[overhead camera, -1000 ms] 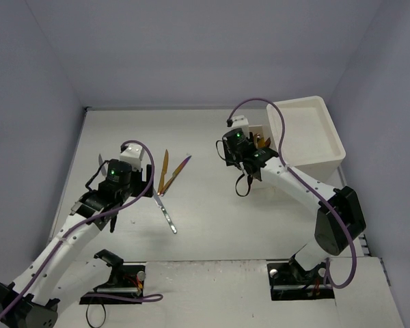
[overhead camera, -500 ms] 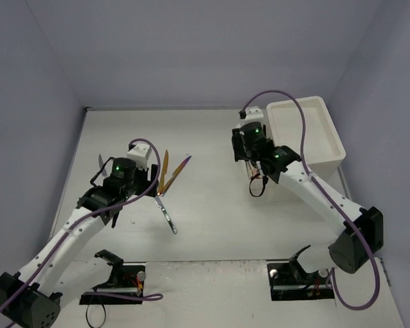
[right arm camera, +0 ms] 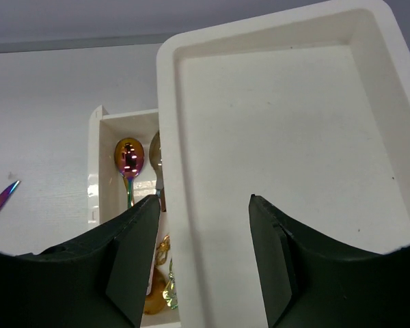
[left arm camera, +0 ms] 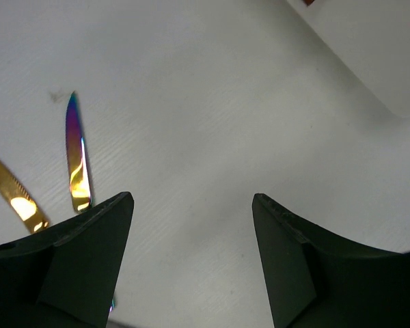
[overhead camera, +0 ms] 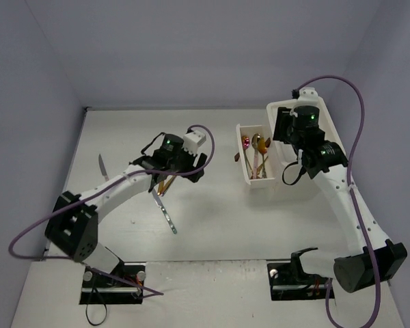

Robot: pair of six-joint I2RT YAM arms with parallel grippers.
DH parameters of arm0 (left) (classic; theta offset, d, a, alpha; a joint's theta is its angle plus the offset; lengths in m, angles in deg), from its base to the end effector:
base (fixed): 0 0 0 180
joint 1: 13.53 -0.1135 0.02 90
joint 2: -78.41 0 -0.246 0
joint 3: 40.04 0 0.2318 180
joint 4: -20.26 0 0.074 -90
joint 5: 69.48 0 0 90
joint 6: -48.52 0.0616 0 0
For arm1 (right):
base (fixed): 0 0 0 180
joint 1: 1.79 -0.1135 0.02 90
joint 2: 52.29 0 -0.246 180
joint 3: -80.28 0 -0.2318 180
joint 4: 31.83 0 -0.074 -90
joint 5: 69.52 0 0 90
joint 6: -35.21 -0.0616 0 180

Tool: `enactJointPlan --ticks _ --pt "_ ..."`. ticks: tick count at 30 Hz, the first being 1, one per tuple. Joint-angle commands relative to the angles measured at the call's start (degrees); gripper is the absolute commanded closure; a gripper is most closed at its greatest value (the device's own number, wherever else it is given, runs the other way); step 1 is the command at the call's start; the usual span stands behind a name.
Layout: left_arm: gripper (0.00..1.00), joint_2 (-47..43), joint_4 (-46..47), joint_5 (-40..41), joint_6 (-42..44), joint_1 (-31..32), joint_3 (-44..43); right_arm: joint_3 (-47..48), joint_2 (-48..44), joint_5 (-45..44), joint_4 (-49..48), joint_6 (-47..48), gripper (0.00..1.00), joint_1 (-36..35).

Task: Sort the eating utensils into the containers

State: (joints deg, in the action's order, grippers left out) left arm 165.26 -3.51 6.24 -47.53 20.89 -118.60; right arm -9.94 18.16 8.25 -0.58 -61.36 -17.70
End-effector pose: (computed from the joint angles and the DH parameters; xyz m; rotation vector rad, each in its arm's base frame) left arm 0.2794 -0.2099 0.2547 0.6816 2.0789 -0.6744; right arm 0.2803 0.0663 0.3943 0.0091 1.7750 0.0937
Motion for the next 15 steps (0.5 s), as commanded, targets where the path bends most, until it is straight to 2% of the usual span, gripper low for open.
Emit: enactJointPlan --ticks 1,6,12,15 --pt "0.33 7.27 8.15 -5.4 3.63 1.36 -8.58 1.55 1.49 9.74 -1.13 -0.16 0.51 2.74" --pt "0.33 14.31 12.14 -8.33 5.56 2.54 -15.5 2.27 4.27 12.76 -1.22 -1.37 0.61 4.17" --pt "0.33 21.9 13.16 -12.87 5.87 2.91 -21.4 2.15 6.86 15.69 -1.22 -1.59 0.62 4.22" --pt "0.33 24.53 13.23 -14.67 8.92 3.69 -23.63 1.61 7.71 15.96 -1.29 -1.69 0.65 4.22"
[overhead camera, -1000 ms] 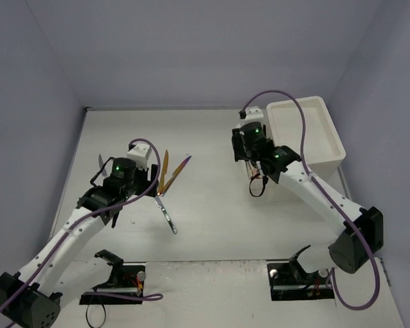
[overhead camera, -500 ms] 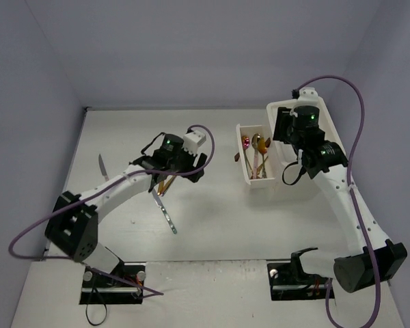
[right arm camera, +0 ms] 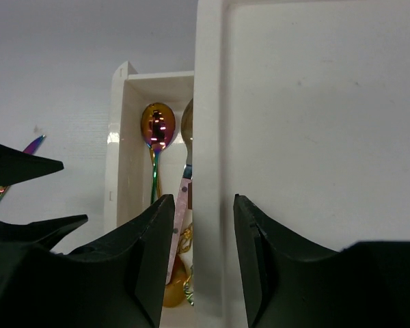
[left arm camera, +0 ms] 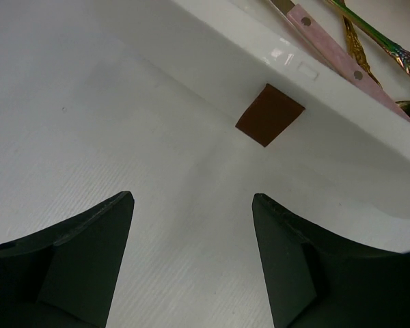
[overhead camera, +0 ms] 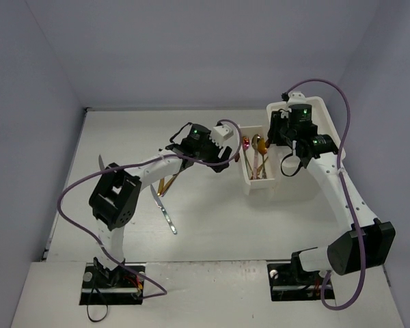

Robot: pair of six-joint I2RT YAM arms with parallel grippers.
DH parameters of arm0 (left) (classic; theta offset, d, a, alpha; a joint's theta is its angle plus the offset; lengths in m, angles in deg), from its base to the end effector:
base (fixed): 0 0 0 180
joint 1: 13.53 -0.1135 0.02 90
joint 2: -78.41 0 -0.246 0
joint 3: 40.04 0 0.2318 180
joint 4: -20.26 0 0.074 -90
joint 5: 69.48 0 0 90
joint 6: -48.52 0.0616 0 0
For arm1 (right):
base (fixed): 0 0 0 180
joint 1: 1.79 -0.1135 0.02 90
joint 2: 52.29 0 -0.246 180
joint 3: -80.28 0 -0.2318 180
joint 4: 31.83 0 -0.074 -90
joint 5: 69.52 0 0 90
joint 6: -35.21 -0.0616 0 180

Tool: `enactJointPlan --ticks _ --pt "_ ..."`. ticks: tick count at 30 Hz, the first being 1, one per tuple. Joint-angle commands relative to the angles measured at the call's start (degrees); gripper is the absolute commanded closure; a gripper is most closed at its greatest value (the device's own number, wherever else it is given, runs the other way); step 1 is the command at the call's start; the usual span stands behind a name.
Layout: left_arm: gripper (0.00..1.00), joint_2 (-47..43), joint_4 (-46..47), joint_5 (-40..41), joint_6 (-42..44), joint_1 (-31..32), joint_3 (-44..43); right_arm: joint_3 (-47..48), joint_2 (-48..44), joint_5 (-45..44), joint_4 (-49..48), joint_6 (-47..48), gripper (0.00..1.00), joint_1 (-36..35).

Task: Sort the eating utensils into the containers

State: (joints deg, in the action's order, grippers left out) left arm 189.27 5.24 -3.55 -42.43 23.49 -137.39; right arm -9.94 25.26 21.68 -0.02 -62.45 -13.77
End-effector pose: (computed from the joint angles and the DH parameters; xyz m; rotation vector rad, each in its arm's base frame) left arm 0.3421 -0.2894 0.2270 0.9087 1.9259 -0.8345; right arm 0.3140 0.0679 0.3574 -0.0866 1.9185 0.2509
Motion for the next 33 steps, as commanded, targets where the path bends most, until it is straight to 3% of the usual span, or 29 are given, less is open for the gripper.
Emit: enactJointPlan --ticks 1,6,8,14,24,33 --pt "0.33 1.33 4.48 -5.51 4.32 1.32 -5.52 1.49 0.77 2.58 -1.85 -0.62 0.68 0.31" --pt "0.34 4.66 4.51 -7.64 5.71 2.83 -9.96 1.42 1.02 3.86 -1.87 -0.62 0.96 0.29" --pt "0.34 5.58 4.59 -8.85 6.04 3.62 -12.31 1.41 1.02 4.9 -1.87 -1.06 1.0 0.29" --pt "0.34 10.03 4.94 -11.98 7.95 5.69 -19.06 0.9 1.63 7.18 -2.04 -2.44 1.0 0.12" --pt "0.34 19.08 9.91 -16.6 3.28 7.63 -30.18 0.54 1.82 9.08 -2.57 -4.49 1.0 -0.07" --pt "0.34 19.42 12.15 -22.28 5.75 7.67 -34.08 0.62 1.59 13.12 -2.57 -5.52 1.0 -0.54"
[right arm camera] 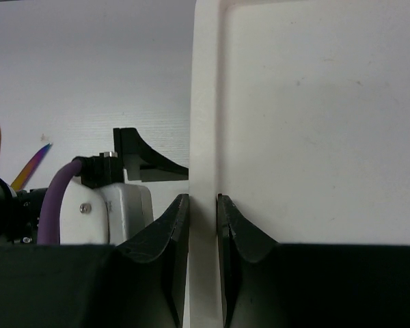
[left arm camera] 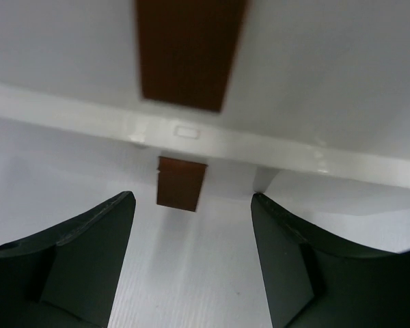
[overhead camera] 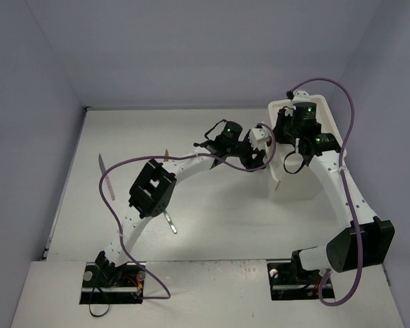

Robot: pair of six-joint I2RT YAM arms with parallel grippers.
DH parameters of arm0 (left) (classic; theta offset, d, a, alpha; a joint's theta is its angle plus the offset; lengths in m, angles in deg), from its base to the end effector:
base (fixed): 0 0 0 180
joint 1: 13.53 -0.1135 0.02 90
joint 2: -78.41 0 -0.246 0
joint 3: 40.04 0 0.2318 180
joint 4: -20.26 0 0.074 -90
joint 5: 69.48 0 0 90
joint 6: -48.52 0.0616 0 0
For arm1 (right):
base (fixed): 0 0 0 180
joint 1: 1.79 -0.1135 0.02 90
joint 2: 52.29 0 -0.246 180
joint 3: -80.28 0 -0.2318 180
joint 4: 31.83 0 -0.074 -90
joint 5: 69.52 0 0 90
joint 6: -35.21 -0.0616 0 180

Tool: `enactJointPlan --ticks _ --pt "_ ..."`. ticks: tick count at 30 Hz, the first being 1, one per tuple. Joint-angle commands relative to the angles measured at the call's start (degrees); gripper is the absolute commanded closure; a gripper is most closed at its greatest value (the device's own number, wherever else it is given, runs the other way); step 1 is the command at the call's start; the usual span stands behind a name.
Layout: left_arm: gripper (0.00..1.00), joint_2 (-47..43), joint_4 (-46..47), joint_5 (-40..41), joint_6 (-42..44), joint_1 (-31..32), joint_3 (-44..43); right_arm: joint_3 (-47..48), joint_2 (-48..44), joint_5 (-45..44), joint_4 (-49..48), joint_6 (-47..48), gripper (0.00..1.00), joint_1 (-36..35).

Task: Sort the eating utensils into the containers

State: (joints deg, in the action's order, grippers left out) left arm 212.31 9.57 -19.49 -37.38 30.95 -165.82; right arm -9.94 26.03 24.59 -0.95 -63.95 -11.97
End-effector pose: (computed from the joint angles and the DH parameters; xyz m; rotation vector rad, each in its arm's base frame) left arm 0.3538 -0.4029 0.2189 1.2443 1.5422 -1.1289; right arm 0.3192 0.0618 0.3554 -0.0658 1.9188 0.2961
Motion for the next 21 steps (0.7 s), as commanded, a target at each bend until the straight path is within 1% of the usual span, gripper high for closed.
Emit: enactJointPlan --ticks 1,8,11,13,16,18,21 --pt "0.34 -2.77 7.82 -6.92 0.22 0.26 -7.03 0.76 0.86 10.26 -1.64 -4.13 1.0 -2.37" --pt "0.34 5.04 8.04 -9.32 -6.05 0.72 -16.91 0.69 0.98 10.11 -1.67 -4.41 1.0 -2.31" --pt "0.34 4.62 9.21 -9.34 -7.58 0.63 -17.5 0.57 0.9 9.89 -1.73 -4.26 1.0 -2.27" --pt "0.34 1.82 9.43 -8.44 -6.24 0.29 -14.7 0.74 0.9 9.72 -1.73 -4.14 1.0 -2.22" --pt "0.34 -3.97 10.54 -6.5 -1.67 -0.44 -6.41 0.98 0.78 9.43 -1.73 -3.94 1.0 -2.22" --pt "0.34 -7.11 10.64 -5.79 0.55 -1.06 0.71 1.07 0.88 9.34 -1.73 -3.92 1.0 -2.22" --pt "0.34 -10.35 10.64 -5.5 3.4 -1.69 5.74 0.84 1.01 9.29 -1.68 -3.85 1.0 -2.22"
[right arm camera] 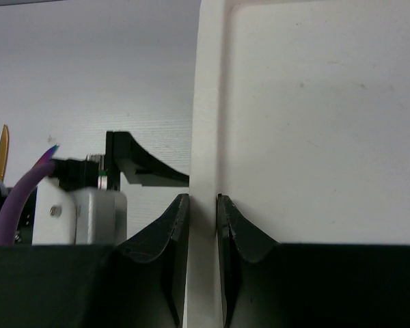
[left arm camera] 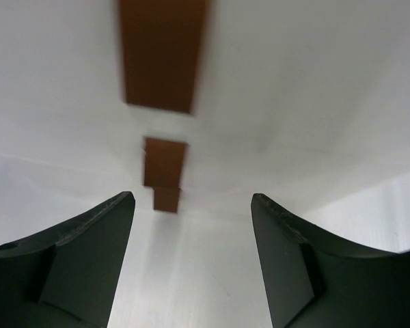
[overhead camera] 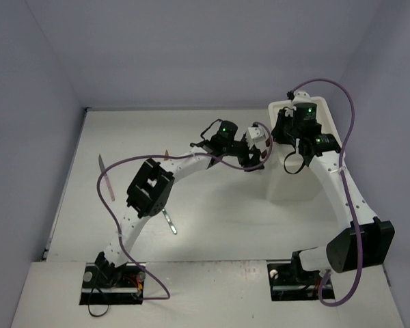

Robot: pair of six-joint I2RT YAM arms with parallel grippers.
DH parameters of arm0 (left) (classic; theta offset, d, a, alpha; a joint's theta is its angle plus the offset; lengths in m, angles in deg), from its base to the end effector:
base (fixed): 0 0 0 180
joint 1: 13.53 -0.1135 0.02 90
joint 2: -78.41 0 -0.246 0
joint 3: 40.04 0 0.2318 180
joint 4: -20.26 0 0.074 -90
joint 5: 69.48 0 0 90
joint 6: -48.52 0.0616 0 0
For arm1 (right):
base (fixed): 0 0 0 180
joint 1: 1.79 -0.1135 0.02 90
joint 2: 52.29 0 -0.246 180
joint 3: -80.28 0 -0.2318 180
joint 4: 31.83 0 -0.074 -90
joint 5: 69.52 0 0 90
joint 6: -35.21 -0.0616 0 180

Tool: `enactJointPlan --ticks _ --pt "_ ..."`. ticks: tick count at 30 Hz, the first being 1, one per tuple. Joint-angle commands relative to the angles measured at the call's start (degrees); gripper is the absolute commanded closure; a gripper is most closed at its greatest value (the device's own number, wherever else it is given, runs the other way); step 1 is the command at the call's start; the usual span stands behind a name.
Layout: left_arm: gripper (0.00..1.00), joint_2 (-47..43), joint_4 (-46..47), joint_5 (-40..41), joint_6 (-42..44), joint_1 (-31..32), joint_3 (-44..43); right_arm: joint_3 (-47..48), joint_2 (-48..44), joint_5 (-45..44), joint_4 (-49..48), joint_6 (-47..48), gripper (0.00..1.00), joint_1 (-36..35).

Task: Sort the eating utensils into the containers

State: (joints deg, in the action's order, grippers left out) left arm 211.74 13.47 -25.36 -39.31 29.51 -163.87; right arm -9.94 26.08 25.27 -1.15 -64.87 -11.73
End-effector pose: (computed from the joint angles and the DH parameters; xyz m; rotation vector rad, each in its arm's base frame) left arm 0.3569 -0.3938 0.2214 1.2574 1.4876 -1.2222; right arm 0.3197 0.0612 0.3556 -0.0546 1.9177 0.3156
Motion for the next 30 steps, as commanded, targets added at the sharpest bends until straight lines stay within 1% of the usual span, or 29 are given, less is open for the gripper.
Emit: enactJointPlan --ticks 1,4,8,15,23,26,30 --pt "0.34 -9.75 6.74 0.44 5.83 -0.32 5.18 0.85 1.04 8.57 -1.49 -2.93 1.0 -2.45" --pt "0.34 -8.41 6.74 0.69 5.84 -0.16 6.66 0.97 1.25 8.48 -1.53 -2.93 1.0 -2.46" --pt "0.34 -5.6 6.74 1.39 5.31 -0.06 6.28 1.07 1.26 8.82 -1.53 -2.92 1.0 -2.45" --pt "0.34 -0.6 6.74 1.93 5.66 0.03 2.8 0.19 1.61 9.71 -1.61 -3.28 1.0 -2.19" --pt "0.34 3.13 6.86 2.19 5.74 -0.06 -1.54 0.1 1.2 10.25 -1.69 -2.91 1.0 -1.93" --pt "0.35 4.22 7.24 2.12 5.74 0.02 -3.11 0.02 1.34 10.57 -1.86 -2.84 1.0 -1.93" --pt "0.38 5.56 7.53 1.38 5.51 0.03 -5.28 -0.08 1.35 10.59 -1.89 -2.74 1.0 -1.93"
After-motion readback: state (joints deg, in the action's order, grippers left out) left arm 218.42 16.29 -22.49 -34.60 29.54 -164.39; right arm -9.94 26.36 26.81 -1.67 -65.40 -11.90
